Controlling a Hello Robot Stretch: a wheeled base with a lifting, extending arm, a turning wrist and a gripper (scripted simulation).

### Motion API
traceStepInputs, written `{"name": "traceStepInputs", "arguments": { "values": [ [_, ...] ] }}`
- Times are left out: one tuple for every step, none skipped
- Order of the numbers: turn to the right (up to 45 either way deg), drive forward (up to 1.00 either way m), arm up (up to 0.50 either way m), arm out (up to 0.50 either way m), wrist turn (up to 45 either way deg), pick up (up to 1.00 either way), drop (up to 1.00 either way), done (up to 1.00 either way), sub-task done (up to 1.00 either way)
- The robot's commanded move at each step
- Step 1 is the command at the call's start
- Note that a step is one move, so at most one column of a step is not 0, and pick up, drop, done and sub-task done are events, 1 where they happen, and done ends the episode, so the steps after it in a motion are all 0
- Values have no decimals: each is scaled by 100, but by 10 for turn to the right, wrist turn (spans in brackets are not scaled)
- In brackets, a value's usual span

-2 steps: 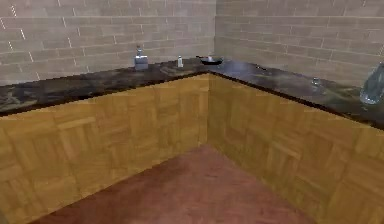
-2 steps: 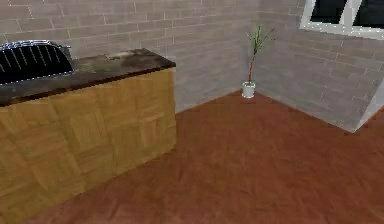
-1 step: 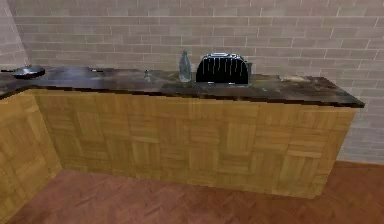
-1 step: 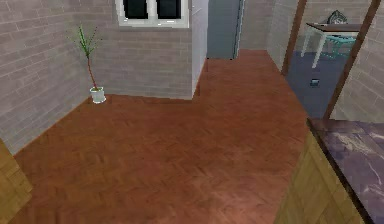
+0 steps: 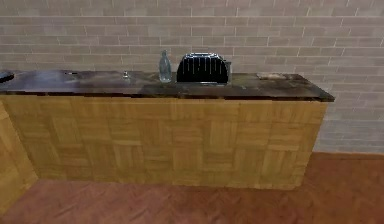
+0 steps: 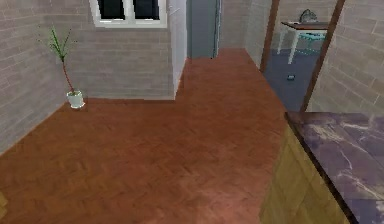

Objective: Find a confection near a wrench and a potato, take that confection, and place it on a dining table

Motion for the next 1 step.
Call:
{"name": "traceStepInputs", "arguments": {
  "values": [
    [30,0,0,0,0,0,0,0,0]
  ]
}}
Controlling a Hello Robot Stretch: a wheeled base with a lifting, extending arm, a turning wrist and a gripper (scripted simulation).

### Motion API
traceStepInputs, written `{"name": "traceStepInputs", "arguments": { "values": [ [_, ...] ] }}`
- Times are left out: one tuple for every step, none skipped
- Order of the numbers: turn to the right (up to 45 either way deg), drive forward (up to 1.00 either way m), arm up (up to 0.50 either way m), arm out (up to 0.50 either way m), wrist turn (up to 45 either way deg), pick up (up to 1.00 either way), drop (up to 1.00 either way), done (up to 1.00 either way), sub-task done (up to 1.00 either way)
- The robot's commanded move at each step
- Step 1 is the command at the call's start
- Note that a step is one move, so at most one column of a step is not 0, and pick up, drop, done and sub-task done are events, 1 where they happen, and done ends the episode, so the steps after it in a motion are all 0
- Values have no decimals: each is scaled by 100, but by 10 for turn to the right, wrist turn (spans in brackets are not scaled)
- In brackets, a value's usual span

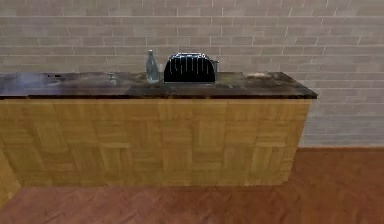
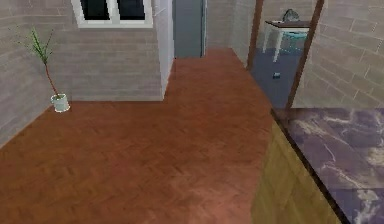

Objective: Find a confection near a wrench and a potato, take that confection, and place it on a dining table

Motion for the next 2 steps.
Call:
{"name": "traceStepInputs", "arguments": {
  "values": [
    [0,15,0,0,0,0,0,0,0],
    [-450,0,0,0,0,0,0,0,0]
  ]
}}
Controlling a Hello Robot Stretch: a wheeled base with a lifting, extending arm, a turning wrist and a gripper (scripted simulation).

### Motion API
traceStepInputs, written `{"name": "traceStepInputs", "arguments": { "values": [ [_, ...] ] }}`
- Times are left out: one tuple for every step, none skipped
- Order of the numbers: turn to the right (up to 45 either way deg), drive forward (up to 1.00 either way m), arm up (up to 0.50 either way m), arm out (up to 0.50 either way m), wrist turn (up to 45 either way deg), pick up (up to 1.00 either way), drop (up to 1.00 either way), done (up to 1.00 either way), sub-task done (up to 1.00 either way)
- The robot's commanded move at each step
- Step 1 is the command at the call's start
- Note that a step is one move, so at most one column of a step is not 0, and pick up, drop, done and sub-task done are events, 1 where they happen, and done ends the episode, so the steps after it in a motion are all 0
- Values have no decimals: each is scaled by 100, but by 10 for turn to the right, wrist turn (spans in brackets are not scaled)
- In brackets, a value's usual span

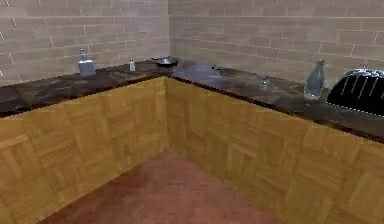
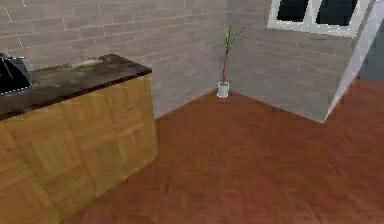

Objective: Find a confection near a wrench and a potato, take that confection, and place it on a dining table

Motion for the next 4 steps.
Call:
{"name": "traceStepInputs", "arguments": {
  "values": [
    [-420,0,0,0,0,0,0,0,0],
    [0,45,0,0,0,0,0,0,0],
    [-450,0,0,0,0,0,0,0,0],
    [-450,0,0,0,0,0,0,0,0]
  ]
}}
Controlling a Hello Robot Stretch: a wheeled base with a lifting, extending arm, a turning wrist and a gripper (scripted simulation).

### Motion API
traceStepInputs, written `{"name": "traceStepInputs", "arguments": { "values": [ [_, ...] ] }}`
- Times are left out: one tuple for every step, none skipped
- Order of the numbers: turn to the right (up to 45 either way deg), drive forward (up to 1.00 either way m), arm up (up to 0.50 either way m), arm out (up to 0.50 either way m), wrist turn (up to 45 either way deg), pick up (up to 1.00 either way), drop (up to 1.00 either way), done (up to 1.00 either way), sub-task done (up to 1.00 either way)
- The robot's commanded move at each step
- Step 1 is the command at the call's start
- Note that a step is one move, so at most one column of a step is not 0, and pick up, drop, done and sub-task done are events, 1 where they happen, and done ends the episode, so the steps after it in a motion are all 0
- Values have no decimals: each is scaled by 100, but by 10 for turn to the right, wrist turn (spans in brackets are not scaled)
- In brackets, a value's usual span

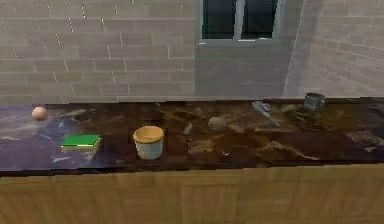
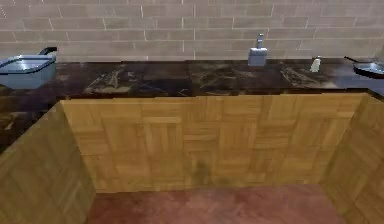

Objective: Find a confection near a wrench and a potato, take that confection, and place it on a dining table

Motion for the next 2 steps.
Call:
{"name": "traceStepInputs", "arguments": {
  "values": [
    [-450,0,0,0,0,0,0,0,0],
    [-450,0,0,0,0,0,0,0,0]
  ]
}}
